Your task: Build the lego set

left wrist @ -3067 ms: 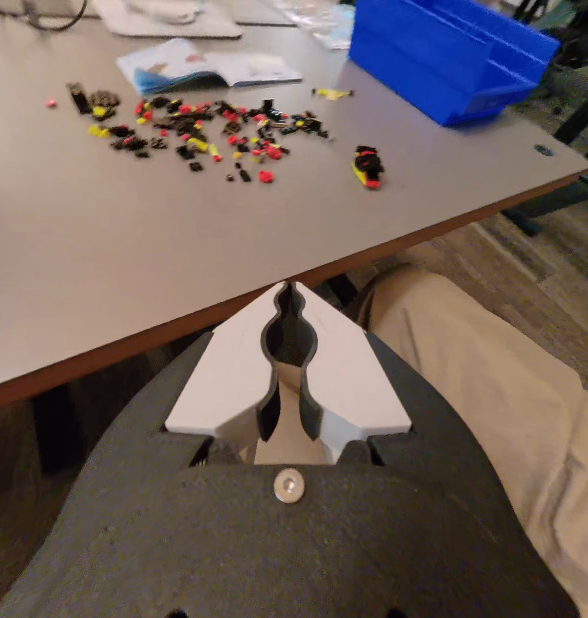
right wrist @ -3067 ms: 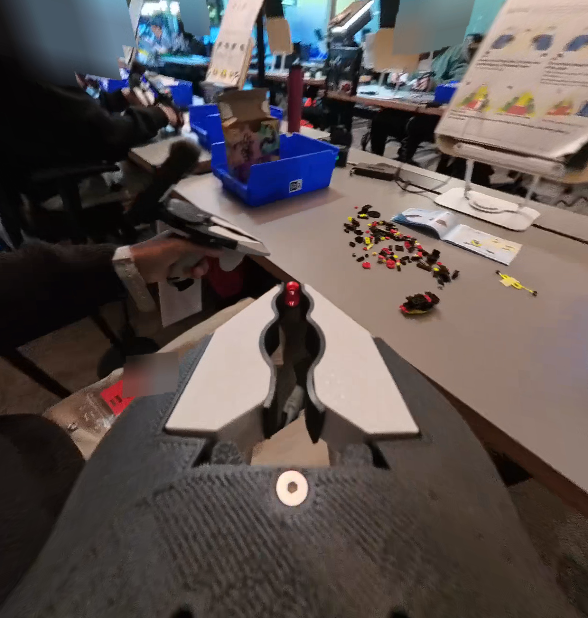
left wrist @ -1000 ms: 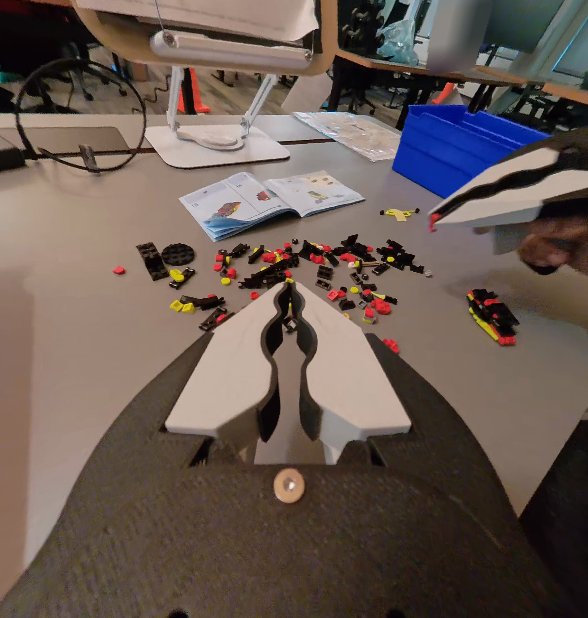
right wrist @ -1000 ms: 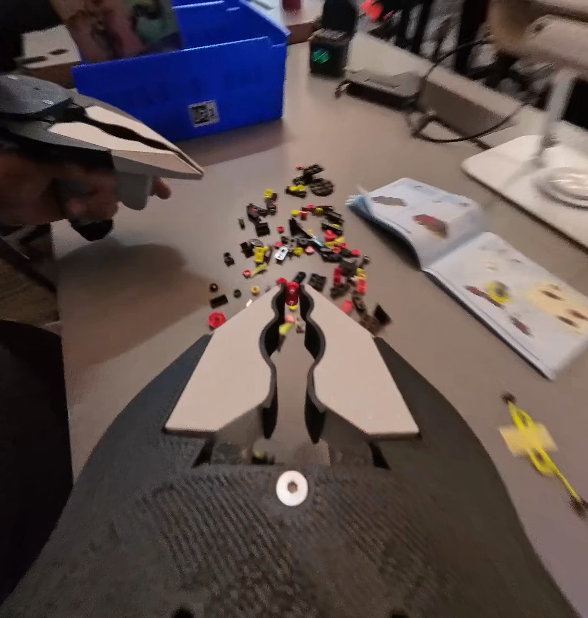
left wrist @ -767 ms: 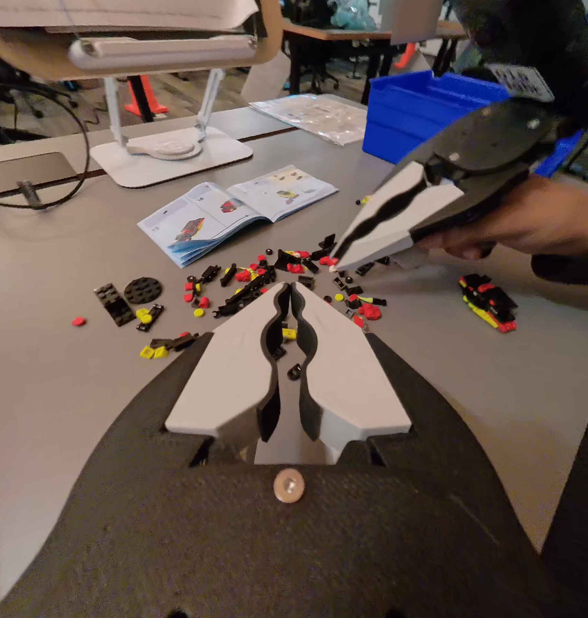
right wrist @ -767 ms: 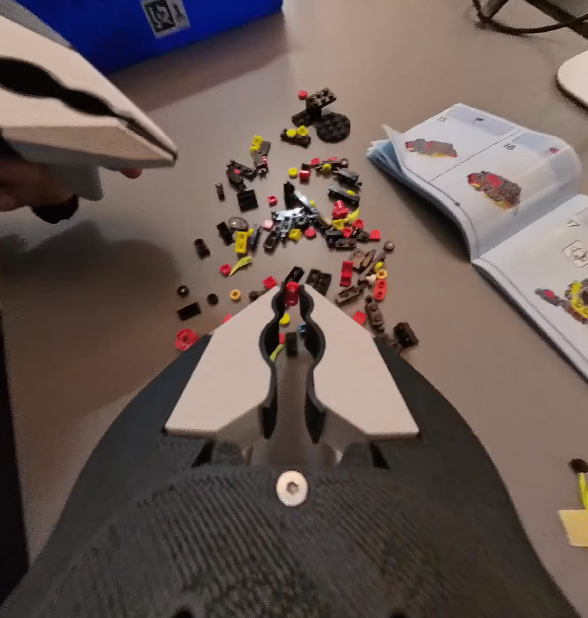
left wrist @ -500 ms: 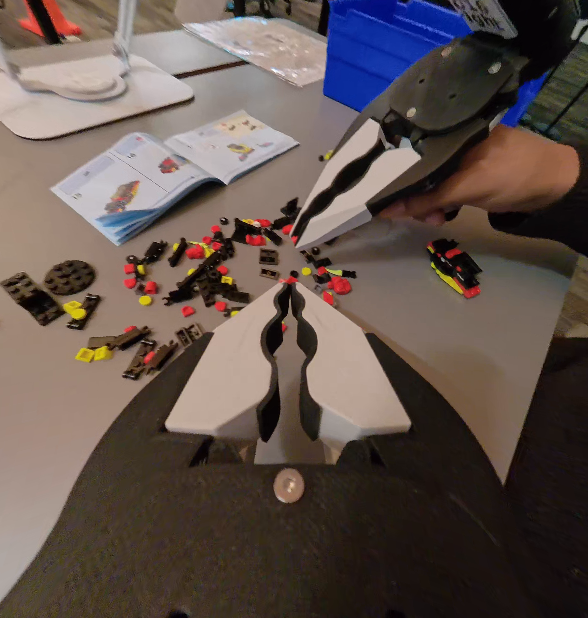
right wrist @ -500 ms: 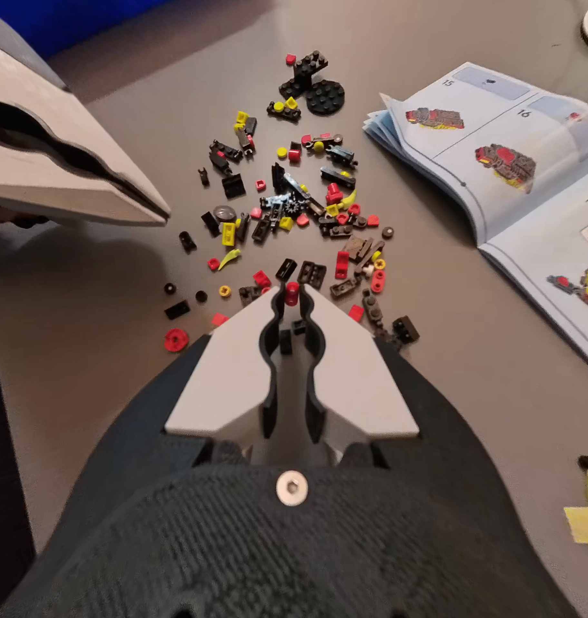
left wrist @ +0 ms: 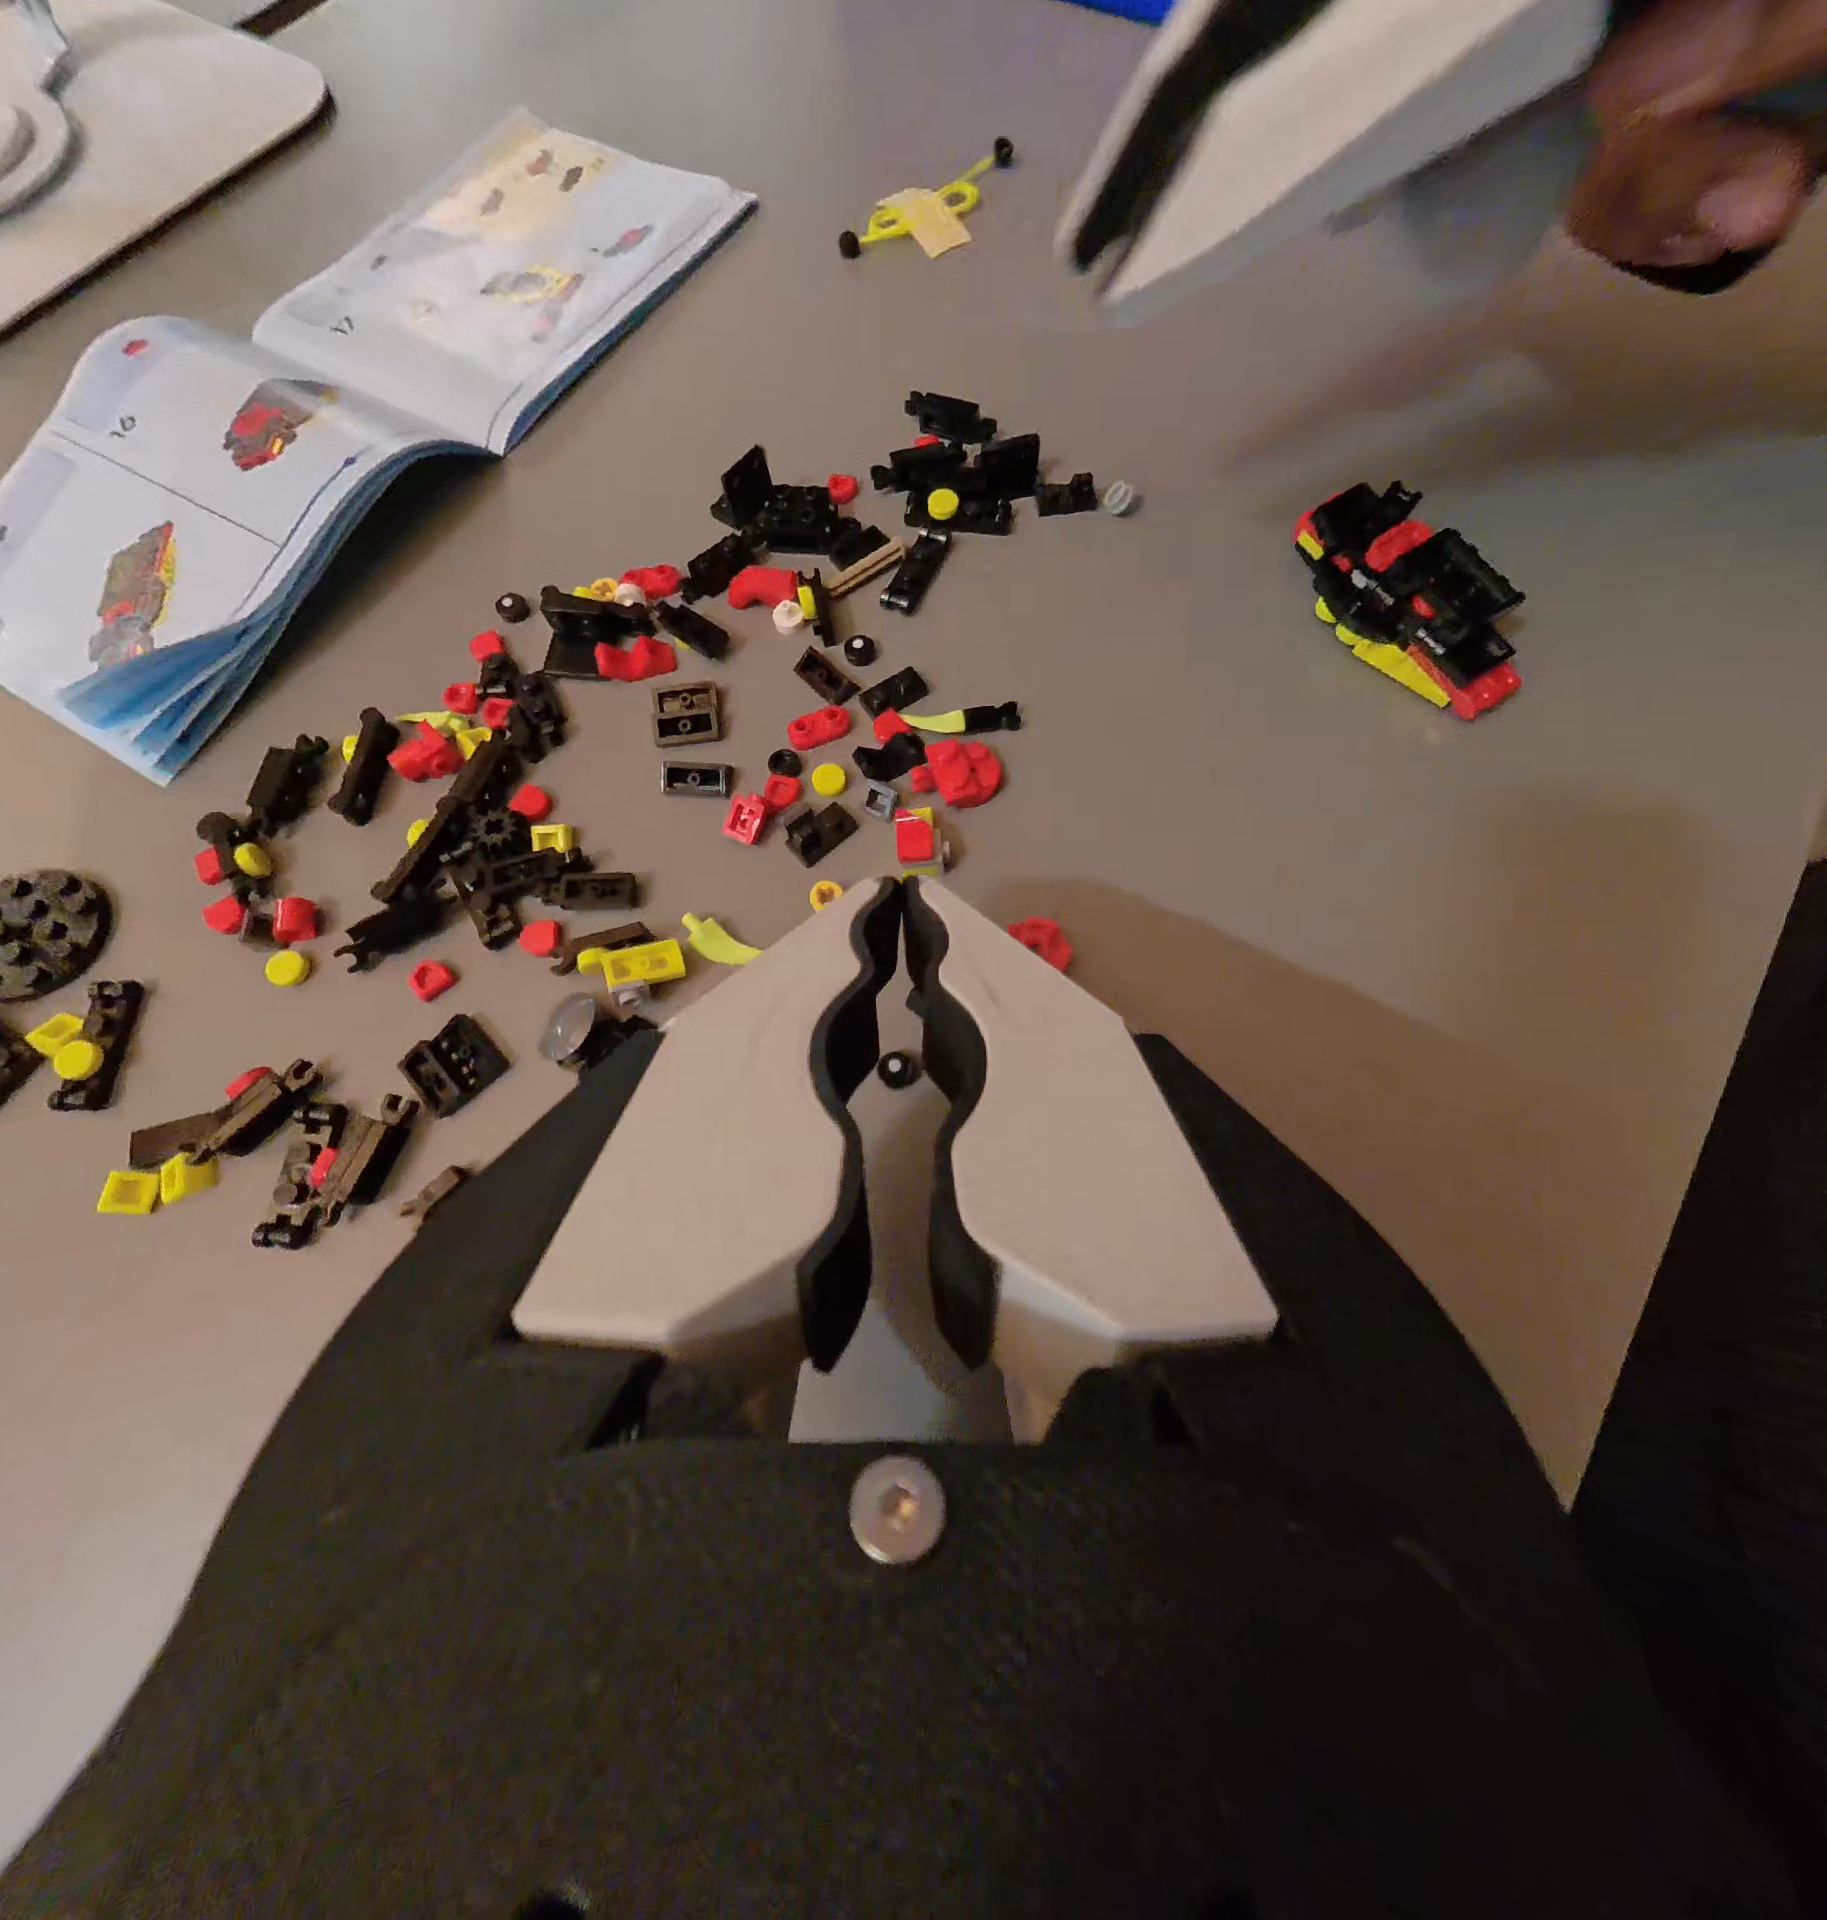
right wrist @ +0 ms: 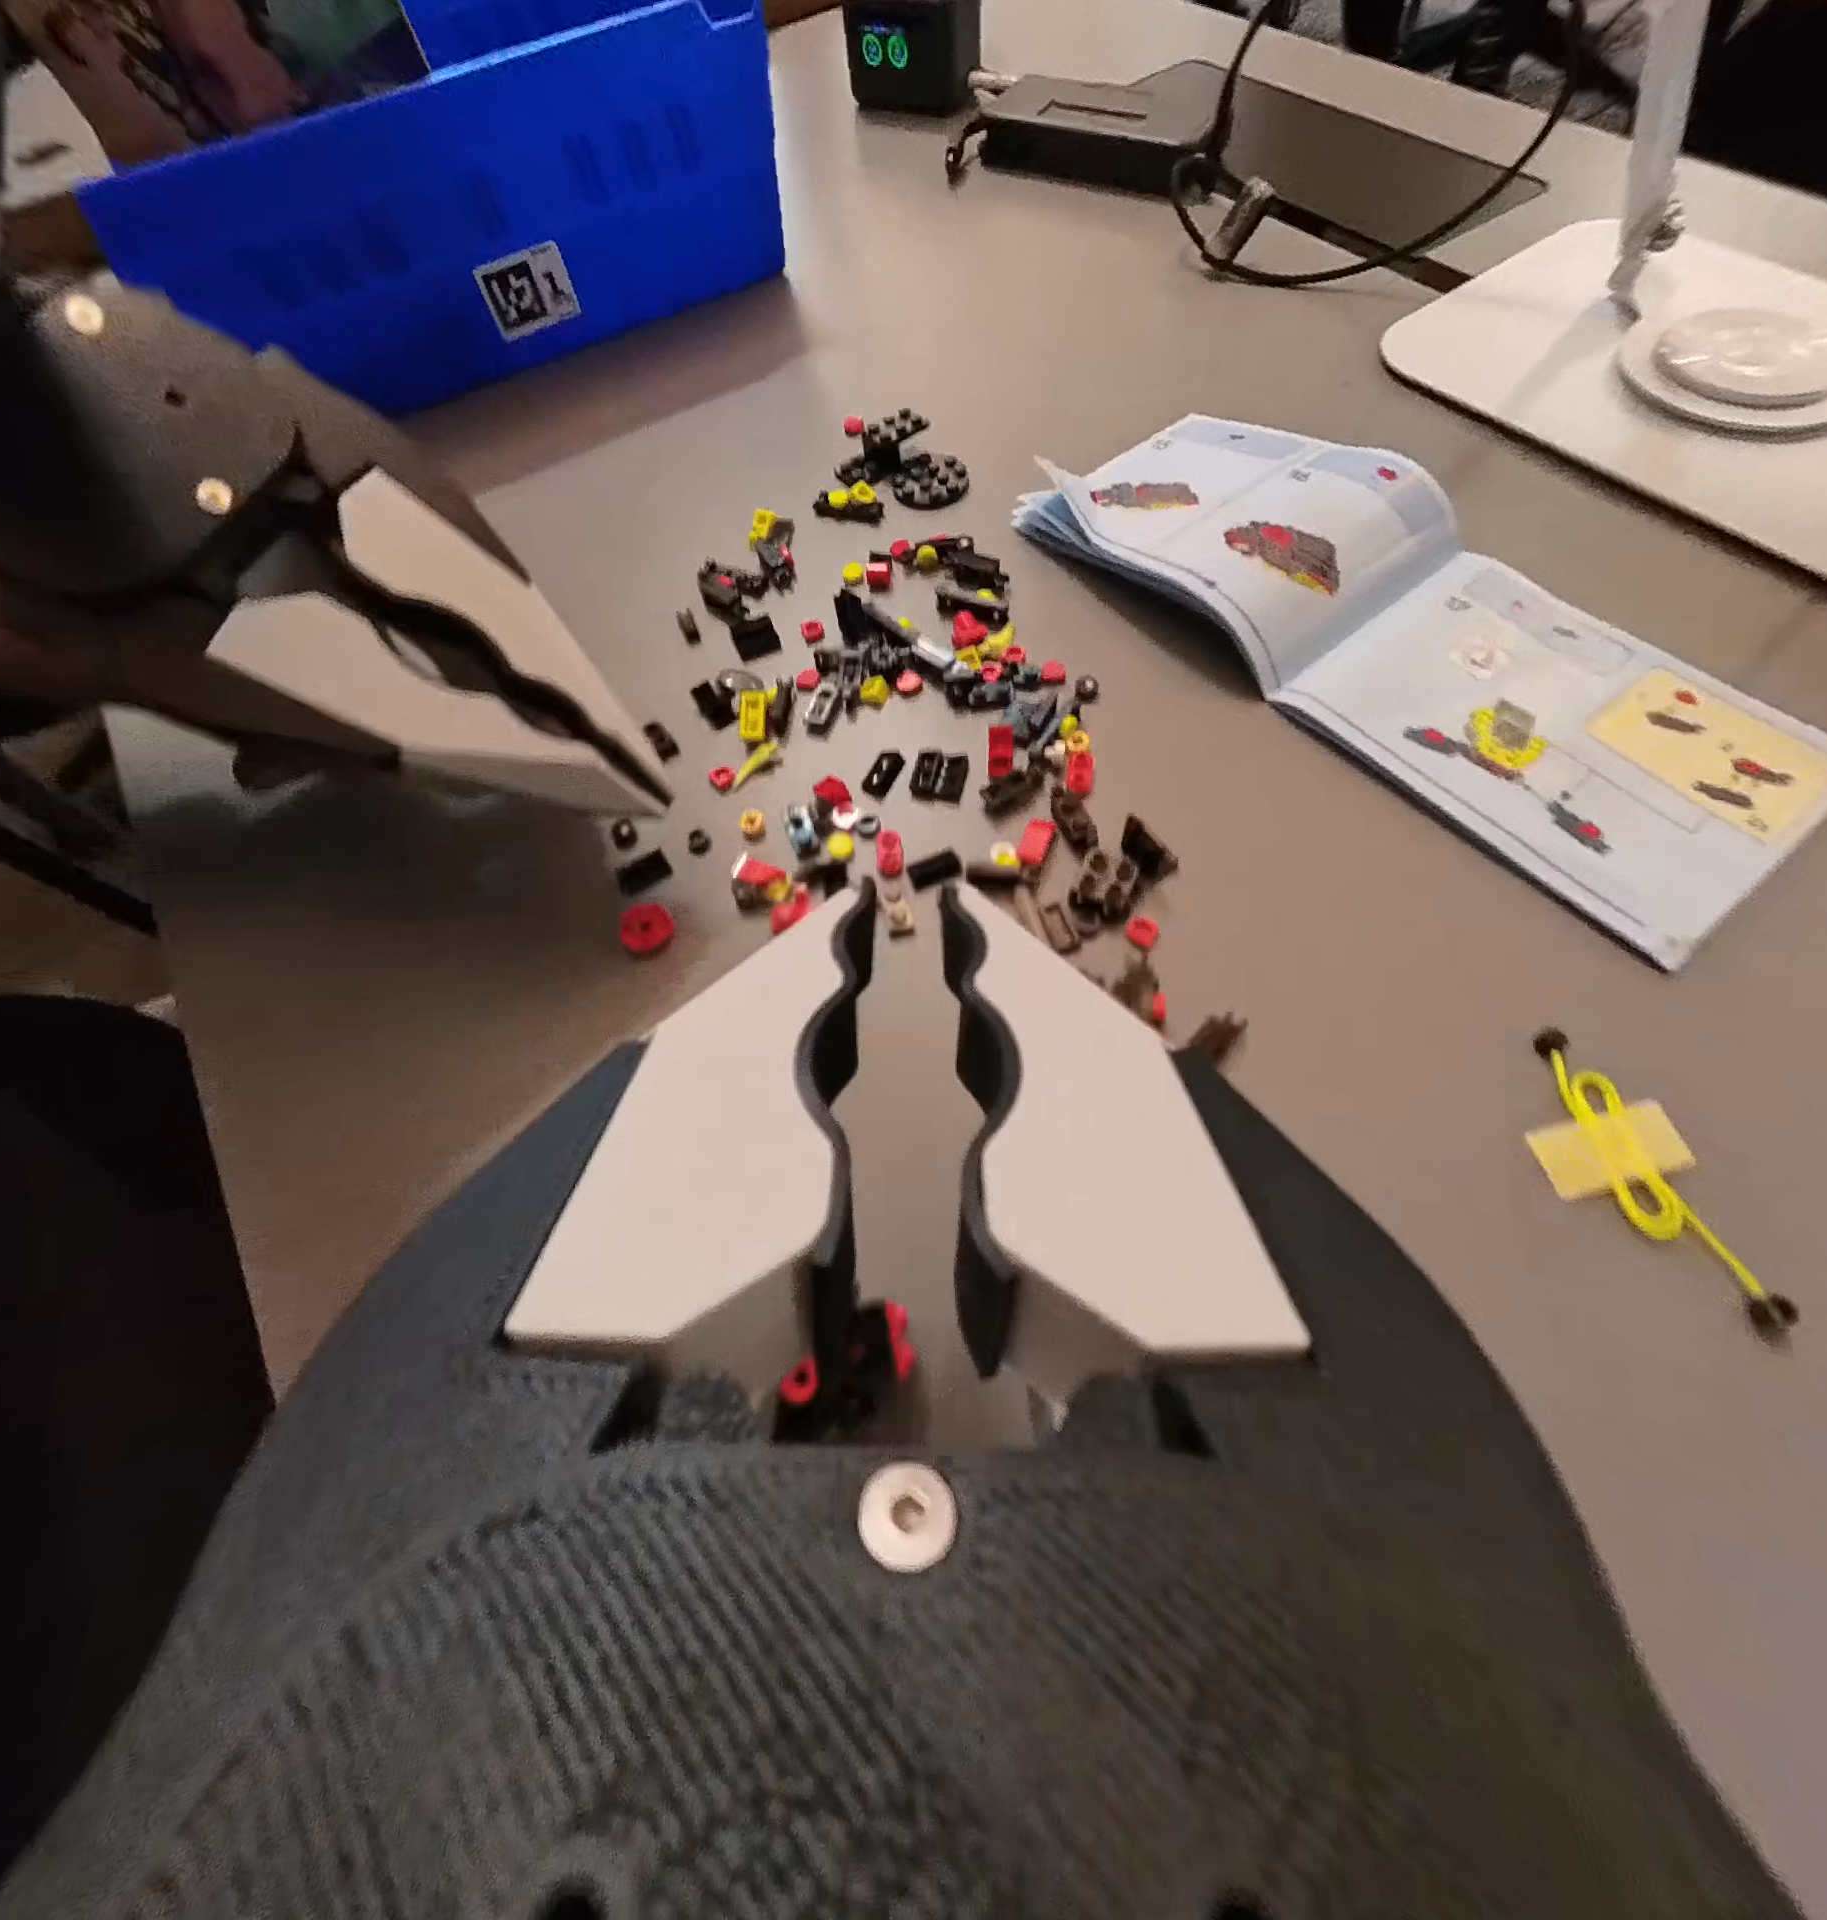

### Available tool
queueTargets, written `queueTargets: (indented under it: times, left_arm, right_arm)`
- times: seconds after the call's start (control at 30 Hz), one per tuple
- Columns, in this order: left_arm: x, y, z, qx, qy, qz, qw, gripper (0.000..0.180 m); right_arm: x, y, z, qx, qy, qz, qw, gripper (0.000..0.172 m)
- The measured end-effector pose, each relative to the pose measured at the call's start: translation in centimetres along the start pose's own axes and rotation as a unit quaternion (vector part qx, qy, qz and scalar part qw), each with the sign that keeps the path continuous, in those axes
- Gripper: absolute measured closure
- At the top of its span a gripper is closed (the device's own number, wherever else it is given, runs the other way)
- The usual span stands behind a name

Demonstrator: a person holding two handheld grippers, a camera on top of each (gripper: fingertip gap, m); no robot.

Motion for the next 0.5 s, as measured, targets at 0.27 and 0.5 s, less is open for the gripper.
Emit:
queueTargets:
  times: [0.27, 0.5]
  left_arm:
    - [-0.1, 1.4, -0.9, 0.017, -0.034, -0.046, 0.998, 0.177]
    - [0.2, 2.7, -0.4, -0.012, -0.04, -0.054, 0.998, 0.158]
  right_arm:
    - [3.9, -4.1, -1.1, 0.015, 0.042, -0.049, 0.998, 0.16]
    - [8.1, -1.8, -1.0, 0.017, 0.137, -0.079, 0.987, 0.172]
Point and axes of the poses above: each gripper's, where its closed fingertips meet, x back along the fingers, z out of its top, y = z × x across the jaws, the point moved 3 cm from there along x, back along the fingers, and after that the axes turned 15 degrees about z, right-handed, at the moved point
